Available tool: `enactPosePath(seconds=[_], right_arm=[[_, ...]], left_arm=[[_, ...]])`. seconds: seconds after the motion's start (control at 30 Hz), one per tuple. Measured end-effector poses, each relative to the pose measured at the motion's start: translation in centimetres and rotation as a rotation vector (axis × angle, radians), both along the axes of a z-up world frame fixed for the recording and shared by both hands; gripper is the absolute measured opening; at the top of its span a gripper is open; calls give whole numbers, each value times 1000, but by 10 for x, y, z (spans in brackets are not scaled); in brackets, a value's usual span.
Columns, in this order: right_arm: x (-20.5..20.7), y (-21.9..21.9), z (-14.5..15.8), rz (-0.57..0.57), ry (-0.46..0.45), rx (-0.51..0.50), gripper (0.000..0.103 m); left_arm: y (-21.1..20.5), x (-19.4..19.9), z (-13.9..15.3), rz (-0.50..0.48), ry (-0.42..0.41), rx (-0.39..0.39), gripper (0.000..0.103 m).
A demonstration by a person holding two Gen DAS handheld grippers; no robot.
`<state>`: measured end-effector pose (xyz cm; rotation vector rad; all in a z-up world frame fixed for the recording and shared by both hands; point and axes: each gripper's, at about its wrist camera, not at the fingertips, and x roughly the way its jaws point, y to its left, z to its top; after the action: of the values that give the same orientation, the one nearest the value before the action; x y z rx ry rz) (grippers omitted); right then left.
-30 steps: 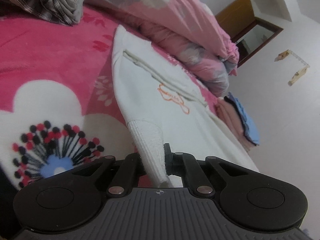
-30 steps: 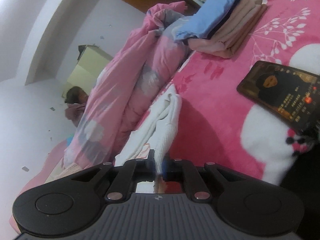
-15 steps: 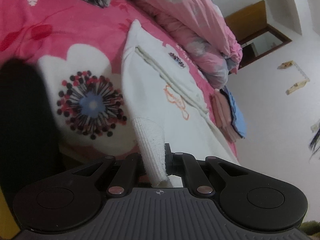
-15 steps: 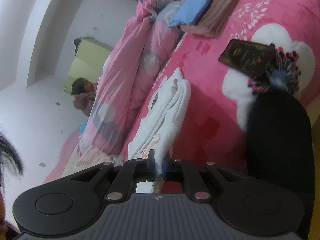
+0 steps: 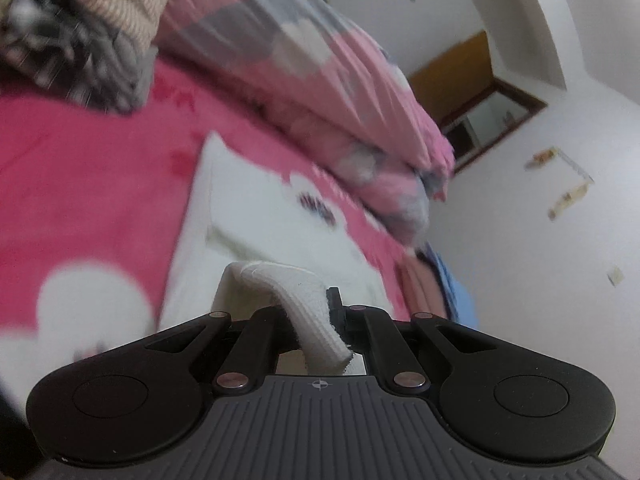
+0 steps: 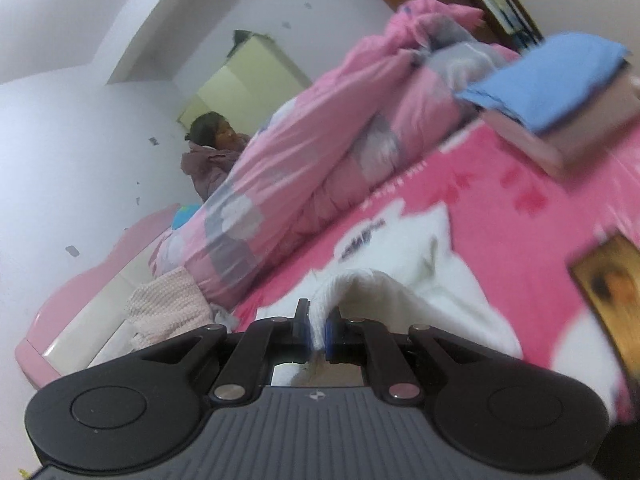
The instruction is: Fold clothes
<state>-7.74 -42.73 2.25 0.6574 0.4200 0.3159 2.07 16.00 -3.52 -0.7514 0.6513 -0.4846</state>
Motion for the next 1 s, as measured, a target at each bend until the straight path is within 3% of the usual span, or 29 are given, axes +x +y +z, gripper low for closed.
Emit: enactPosePath(seconds=[0.3,0.53,0.7,0.87,0.9,0.97,1.0], right_arm=[[153,2,-4,-4,-40,-2,7],[242,-5,-43,-31,25,39,7],[298,-10,-75,-51,83,78,7],[329,-25,-117,-59,176,219,9],[334,-31,-126,-61,191,276,11],[340,-45,-144,-77,197,418,28],[340,-52,-153,-95,181,494,49]], left_arm=[[-12,138,-19,71,-22,-41,3],[-19,218,-48,79,17,-34,3],[-21,251,-81,78,89,-41,3],[-12,267,-98,77,101,-150,6],[-11,270,-99,75,101,-167,9],[-6,276,-107,95,137,-252,21],[-2,280,-113,107,159,-309,29]])
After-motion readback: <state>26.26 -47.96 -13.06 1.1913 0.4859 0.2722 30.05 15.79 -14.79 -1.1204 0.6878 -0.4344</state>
